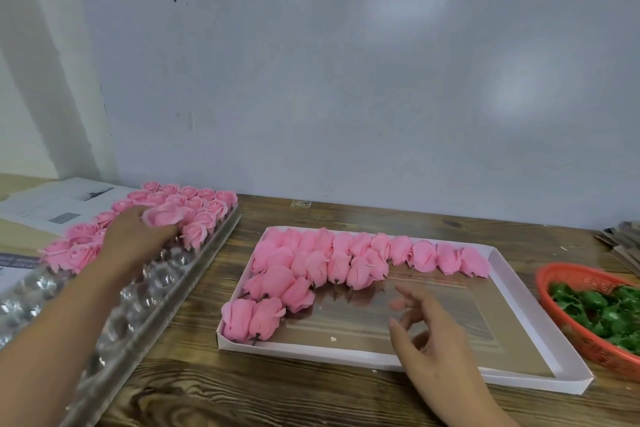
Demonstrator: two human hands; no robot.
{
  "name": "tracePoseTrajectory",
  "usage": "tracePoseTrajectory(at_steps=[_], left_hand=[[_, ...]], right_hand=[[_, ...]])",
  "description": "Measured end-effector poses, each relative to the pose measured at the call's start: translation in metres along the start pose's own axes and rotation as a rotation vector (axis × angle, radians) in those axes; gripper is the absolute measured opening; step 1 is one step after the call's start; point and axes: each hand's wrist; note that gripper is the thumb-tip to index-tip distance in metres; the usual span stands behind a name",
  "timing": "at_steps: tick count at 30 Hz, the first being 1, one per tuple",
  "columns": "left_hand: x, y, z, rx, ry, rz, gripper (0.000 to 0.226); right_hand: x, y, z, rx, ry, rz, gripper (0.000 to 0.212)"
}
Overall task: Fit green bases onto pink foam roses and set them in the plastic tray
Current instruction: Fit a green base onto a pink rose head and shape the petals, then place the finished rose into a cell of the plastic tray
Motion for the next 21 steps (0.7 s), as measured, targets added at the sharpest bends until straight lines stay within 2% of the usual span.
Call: tracePoseTrajectory(at_steps=[4, 6, 8, 11, 12, 16, 21], left_hand=[[-0.002, 0.016, -0.016, -0.040, 0.164, 0.020, 0.058], [0.002, 0.020, -0.018, -0.043, 0.202, 0.001, 0.048], [0.008, 0.024, -0.019, -0.068, 0.193, -0.006, 0.029], [0.013, 0.031, -0.018, -0.112, 0.131, 0.002, 0.022], [0.013, 0.032, -0.018, -0.121, 0.100, 0.013, 0.022], [0.016, 0.036, -0.020, -0.123, -0.006, 0.021, 0.051], [0.018, 0.039, -0.027, -0.143, -0.028, -0.022, 0.050]], right_hand=[[0.000, 0.000, 0.002, -0.007, 0.001, 0.001, 0.069], [0.000, 0.000, 0.002, -0.004, -0.003, -0.001, 0.069], [0.000, -0.001, 0.002, 0.001, -0.007, -0.002, 0.068], [0.000, -0.001, 0.001, 0.013, -0.002, 0.003, 0.064], [0.000, -0.002, 0.001, 0.015, 0.003, 0.005, 0.062], [0.001, -0.002, 0.000, 0.027, 0.018, 0.006, 0.060], [0.000, -0.002, -0.002, 0.039, 0.009, -0.002, 0.058]])
Point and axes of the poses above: each hand's wrist, its own y-axis towards the middle knuckle, its own x-axis out of the palm, z = x × y, and after that the axes turned 11 degrees about -z, right-handed
